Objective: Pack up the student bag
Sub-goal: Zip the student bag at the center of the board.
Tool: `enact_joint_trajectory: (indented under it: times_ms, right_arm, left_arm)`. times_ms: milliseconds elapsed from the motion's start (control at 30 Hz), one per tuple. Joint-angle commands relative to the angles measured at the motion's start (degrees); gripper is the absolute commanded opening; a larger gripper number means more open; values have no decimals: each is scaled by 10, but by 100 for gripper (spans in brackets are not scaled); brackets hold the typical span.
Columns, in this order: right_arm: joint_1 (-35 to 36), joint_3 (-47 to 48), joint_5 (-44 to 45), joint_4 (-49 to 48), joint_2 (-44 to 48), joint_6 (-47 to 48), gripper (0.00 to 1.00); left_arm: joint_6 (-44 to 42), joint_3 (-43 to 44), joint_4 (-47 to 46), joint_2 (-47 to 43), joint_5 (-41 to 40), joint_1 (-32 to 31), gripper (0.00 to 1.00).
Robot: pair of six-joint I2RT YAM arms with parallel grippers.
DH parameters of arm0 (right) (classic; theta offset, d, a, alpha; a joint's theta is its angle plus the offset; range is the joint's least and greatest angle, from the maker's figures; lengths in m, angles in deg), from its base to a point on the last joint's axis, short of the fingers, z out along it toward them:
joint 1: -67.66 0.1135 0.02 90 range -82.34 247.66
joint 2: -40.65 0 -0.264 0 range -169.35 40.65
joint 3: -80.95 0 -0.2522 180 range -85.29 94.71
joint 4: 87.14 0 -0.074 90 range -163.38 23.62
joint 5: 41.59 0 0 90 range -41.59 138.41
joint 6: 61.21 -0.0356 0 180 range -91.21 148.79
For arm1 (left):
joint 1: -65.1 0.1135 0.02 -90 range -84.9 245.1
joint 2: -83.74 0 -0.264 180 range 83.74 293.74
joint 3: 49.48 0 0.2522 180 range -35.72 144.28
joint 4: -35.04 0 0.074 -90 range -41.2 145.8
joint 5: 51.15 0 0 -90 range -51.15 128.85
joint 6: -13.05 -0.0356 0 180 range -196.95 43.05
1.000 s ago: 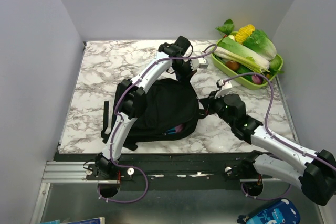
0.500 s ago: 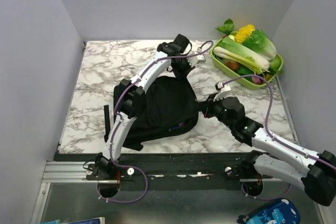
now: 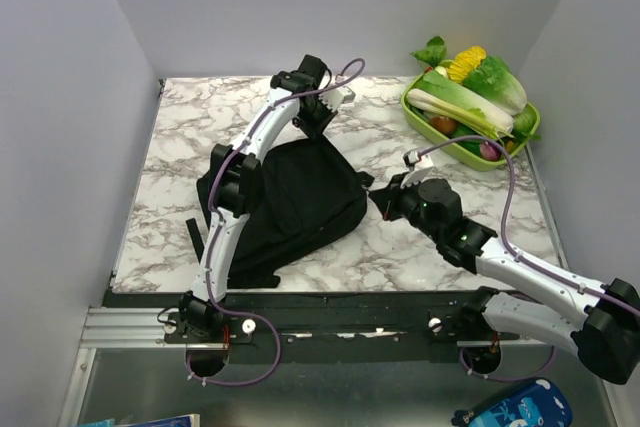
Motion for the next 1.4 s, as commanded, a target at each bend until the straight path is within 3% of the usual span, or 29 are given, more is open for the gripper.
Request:
enact_joint_trajectory:
  times_ms: [0,67,100,200,400,500,600,667,867,1067,1267,1367]
  right_arm:
    - [13,38,-56,-4,-3,-12,1]
    - [13,45,-64,-17,-31,-13,1]
    - [13,60,-59,-20,-43,-17,0]
    - [-8,102,-41,-20,-87,3,0]
    - [-130,178,-124,-34,-175,-12,0]
    - [-138,212,-137,-35,-209,13,1]
    - [-138,218,-157,-39,-226,10,1]
    - [-138,205,-177,-61,-231,2,1]
    - [-136,174,-192,-81,-228,-10,1]
    - [-137,140,-184,-93,-207,-6,1]
    - [-136,144,-185,-95,-212,1,1]
    - [-136,145,-185,-95,-211,3,0]
  left_arm:
    - [39,-4,-57,-4,-180,66,24]
    - [78,1,-43,-8,-161,83,26]
    - [91,-4,-36,-14,-152,88,35]
    - [134,-54,-41,-46,-99,120,46]
    - [124,-157,-56,-135,-21,151,57]
    - [112,-150,-33,-172,51,145,65]
    - [78,-90,28,-172,146,121,70]
    - [47,-76,38,-171,183,103,71]
    - [-57,-129,-71,-163,279,30,82]
    - [-90,38,32,-41,315,6,86]
    - [-144,-39,25,-64,317,-3,86]
    - [-163,-21,50,-49,311,-5,86]
